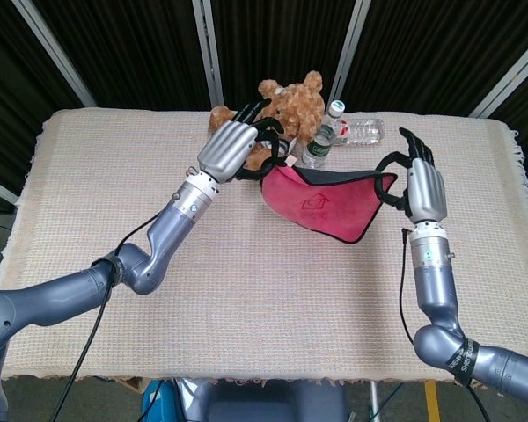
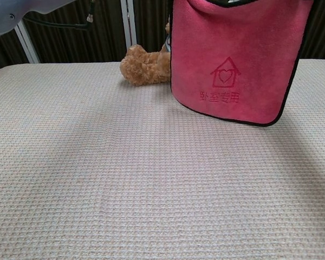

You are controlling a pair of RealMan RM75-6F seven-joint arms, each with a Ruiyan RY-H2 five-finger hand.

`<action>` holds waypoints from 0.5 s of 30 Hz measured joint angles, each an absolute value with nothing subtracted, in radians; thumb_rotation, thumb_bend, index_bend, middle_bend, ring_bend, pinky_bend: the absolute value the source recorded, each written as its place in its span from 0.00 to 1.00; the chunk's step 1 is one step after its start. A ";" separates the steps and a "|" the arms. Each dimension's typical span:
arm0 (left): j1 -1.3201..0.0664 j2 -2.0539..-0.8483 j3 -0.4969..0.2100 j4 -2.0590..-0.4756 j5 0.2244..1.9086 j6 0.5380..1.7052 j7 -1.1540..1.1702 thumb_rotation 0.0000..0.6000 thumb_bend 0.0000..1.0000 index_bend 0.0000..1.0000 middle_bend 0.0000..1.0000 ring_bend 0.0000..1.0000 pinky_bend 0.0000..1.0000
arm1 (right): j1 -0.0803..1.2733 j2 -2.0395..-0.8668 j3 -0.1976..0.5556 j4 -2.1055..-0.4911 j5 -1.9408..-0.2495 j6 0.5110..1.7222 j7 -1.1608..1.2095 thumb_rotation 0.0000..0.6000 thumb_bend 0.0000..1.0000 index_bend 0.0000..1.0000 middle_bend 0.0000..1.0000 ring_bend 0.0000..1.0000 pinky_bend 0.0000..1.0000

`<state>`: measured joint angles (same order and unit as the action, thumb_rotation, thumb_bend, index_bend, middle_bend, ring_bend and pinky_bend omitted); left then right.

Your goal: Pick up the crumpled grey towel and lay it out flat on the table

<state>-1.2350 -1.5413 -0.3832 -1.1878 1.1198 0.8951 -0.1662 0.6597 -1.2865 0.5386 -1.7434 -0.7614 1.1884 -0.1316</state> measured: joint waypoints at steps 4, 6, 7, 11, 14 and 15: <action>-1.230 -1.559 -0.381 -1.166 1.122 0.901 -0.170 1.00 0.51 0.63 0.29 0.00 0.03 | 0.697 -1.297 0.550 -1.706 -0.735 1.183 -0.167 1.00 0.52 0.67 0.10 0.00 0.00; -1.228 -1.566 -0.383 -1.153 1.124 0.905 -0.172 1.00 0.51 0.63 0.29 0.00 0.03 | 0.713 -1.301 0.555 -1.688 -0.723 1.179 -0.182 1.00 0.52 0.67 0.10 0.00 0.00; -1.228 -1.569 -0.384 -1.147 1.125 0.906 -0.173 1.00 0.51 0.63 0.29 0.00 0.03 | 0.723 -1.304 0.559 -1.676 -0.714 1.176 -0.190 1.00 0.52 0.67 0.10 0.00 0.00; -1.233 -1.582 -0.393 -1.110 1.125 0.907 -0.177 1.00 0.51 0.63 0.30 0.00 0.03 | 0.757 -1.314 0.574 -1.641 -0.689 1.165 -0.210 1.00 0.52 0.67 0.10 0.00 0.00; -1.243 -1.595 -0.405 -1.069 1.121 0.903 -0.182 1.00 0.51 0.63 0.30 0.00 0.03 | 0.778 -1.322 0.581 -1.613 -0.681 1.159 -0.222 1.00 0.52 0.68 0.11 0.00 0.00; -1.248 -1.602 -0.410 -1.051 1.118 0.899 -0.184 1.00 0.51 0.63 0.30 0.00 0.03 | 0.785 -1.325 0.583 -1.604 -0.678 1.157 -0.225 1.00 0.52 0.67 0.11 0.00 0.00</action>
